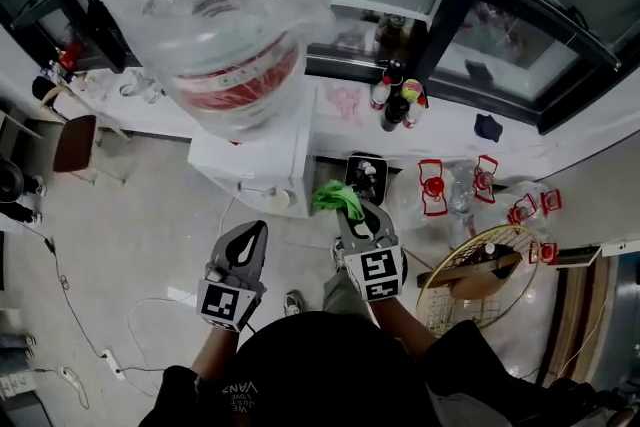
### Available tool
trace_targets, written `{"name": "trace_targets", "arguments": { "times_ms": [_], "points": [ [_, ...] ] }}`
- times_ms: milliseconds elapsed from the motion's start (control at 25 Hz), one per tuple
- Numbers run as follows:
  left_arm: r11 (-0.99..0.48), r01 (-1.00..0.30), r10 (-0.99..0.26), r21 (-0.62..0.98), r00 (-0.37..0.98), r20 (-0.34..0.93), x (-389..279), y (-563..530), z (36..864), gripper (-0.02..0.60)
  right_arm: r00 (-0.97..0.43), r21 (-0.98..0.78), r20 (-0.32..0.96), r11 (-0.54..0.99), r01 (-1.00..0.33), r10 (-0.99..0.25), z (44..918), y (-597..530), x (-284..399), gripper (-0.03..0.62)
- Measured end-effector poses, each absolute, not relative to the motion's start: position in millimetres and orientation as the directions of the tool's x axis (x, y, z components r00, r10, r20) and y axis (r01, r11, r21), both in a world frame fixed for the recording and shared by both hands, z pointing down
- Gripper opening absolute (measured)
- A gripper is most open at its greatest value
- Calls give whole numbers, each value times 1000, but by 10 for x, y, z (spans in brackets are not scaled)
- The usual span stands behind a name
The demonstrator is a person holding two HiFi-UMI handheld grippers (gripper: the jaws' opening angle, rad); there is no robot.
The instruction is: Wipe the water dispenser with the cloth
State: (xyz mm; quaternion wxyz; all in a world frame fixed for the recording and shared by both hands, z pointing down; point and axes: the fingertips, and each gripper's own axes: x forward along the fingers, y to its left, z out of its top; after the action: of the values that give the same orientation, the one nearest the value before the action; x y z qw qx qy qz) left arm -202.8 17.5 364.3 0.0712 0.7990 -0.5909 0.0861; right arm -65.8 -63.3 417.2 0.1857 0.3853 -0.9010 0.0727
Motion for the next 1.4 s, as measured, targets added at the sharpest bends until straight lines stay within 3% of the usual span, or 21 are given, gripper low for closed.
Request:
{"name": "trace_targets", "arguments": {
  "times_ms": [520, 1400],
  "points": [
    [-222, -975, -958, -3, 217, 188, -2579, 852, 3397, 2, -653, 80, 319, 707, -703, -686, 3429, 45, -800, 92],
    [-228, -972, -967, -57, 220, 124, -2803, 1360, 3406, 2, -660, 29, 285, 694, -719, -695, 3504, 597, -926, 89]
  ]
}}
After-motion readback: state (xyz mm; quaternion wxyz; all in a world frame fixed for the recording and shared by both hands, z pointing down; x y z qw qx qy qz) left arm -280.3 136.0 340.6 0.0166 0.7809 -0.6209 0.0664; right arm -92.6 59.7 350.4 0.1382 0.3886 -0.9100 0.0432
